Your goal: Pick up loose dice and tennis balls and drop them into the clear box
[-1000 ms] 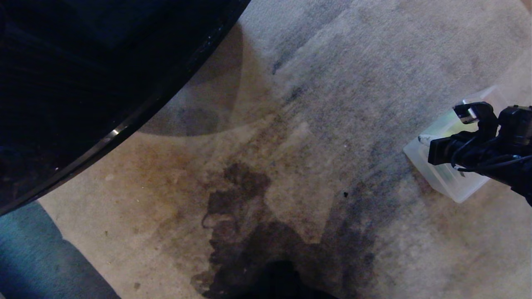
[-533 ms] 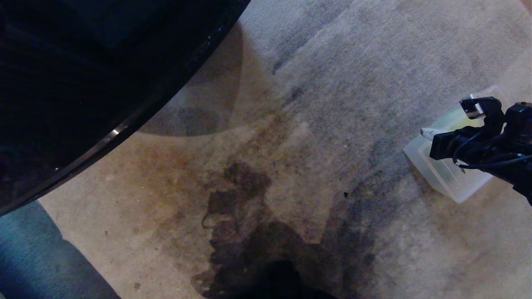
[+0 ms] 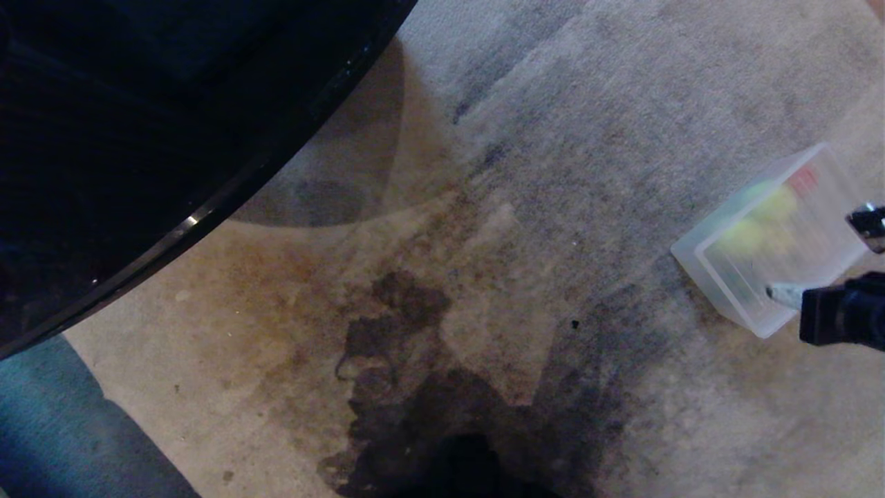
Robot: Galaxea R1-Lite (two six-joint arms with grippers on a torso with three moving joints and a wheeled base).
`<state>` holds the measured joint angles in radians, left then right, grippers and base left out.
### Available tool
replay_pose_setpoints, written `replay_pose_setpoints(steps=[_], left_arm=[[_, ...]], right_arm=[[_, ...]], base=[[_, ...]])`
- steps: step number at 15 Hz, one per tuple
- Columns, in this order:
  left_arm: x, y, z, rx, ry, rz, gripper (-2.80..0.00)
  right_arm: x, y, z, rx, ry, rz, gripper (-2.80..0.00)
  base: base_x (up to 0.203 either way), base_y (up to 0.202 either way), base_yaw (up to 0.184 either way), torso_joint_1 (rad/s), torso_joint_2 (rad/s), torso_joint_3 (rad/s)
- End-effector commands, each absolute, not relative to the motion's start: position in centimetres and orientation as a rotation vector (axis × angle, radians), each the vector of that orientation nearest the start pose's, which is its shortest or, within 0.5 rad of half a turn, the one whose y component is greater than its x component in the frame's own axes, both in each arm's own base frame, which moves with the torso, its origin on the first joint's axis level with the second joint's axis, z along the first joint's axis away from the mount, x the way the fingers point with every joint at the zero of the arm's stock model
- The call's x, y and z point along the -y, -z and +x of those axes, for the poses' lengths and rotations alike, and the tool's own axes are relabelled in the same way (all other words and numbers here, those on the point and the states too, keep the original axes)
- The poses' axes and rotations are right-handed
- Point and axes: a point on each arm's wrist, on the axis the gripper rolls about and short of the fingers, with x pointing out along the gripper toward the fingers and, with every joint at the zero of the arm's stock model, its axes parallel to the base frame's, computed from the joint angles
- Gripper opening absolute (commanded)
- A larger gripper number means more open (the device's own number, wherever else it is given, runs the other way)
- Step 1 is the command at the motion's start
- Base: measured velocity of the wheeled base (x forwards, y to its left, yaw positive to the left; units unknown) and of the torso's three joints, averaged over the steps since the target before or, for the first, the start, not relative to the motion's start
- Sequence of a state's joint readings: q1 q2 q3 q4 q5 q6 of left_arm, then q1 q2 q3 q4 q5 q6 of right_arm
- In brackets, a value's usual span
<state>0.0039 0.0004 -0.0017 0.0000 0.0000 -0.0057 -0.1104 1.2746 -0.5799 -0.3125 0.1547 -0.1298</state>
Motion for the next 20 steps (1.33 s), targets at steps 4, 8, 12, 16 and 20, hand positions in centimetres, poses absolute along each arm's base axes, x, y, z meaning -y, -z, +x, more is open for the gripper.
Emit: replay_pose_setpoints(steps=[4,8,12,16,20], left_arm=[[0.0,-7.6,-2.3,0.002,-0.004,-0.006,-2.8],[0.0,-7.6,-2.3,0.002,-0.005,-0.006,-2.8],[0.0,-7.6,-2.3,0.002,-0.005,-0.006,-2.8],[0.0,-7.6,-2.3,0.001,-0.005,-0.006,-2.8],[0.0,-7.6,-2.3,0.002,-0.004,-0.006,-2.8]], right_arm=[[0.4,-15.0,6.2,-0.394,-0.04,-0.083,-2.8],[-0.1,-11.9,1.3,-0.389,-0.049,-0.084,-2.8],[-0.3,-9.0,-0.5,-0.332,-0.021,-0.059,-2.8],[-0.1,-7.8,-0.4,-0.249,-0.034,-0.092,-2.8],[0.0,-7.7,-1.4,-0.111,-0.049,-0.088,-2.8]], base=[[0.0,0.0,0.0,0.0,0.0,0.0],[0.0,0.0,0.0,0.0,0.0,0.0],[0.0,0.0,0.0,0.0,0.0,0.0],[0.0,0.0,0.0,0.0,0.0,0.0],[0.0,0.0,0.0,0.0,0.0,0.0]])
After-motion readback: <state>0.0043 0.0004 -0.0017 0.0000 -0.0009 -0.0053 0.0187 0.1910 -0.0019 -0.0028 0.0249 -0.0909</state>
